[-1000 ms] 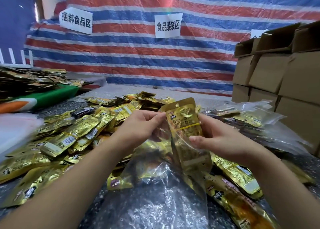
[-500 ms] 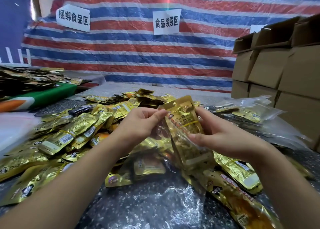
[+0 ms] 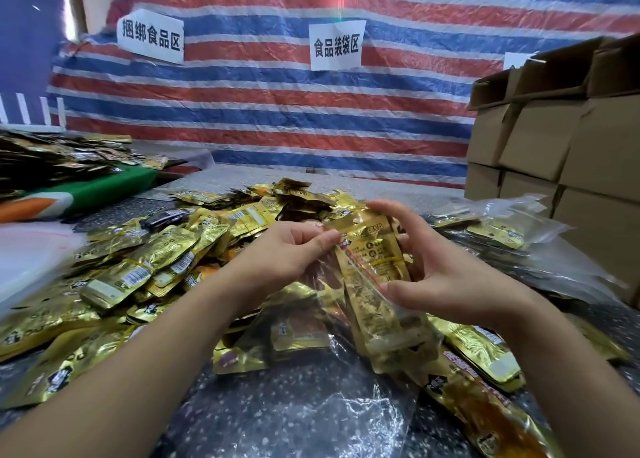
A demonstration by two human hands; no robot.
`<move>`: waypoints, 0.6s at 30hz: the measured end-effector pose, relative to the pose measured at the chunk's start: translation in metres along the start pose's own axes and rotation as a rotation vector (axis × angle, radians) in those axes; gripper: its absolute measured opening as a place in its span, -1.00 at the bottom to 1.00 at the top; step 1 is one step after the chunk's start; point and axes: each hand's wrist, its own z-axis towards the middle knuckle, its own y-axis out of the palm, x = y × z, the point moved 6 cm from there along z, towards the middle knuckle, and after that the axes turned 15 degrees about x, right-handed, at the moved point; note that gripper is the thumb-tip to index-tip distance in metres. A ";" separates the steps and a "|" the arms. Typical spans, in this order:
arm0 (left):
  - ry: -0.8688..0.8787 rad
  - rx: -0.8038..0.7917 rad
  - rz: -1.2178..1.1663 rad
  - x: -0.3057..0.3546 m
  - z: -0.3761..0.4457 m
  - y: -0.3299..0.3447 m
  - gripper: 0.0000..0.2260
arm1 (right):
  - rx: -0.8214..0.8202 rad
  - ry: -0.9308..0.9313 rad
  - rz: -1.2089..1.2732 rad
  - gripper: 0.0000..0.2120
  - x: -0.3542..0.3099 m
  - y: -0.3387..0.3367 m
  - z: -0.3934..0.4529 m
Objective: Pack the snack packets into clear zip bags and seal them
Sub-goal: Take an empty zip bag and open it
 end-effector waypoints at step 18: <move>-0.051 -0.081 -0.042 -0.003 -0.001 0.005 -0.61 | 0.039 0.083 0.025 -0.36 0.000 -0.004 0.000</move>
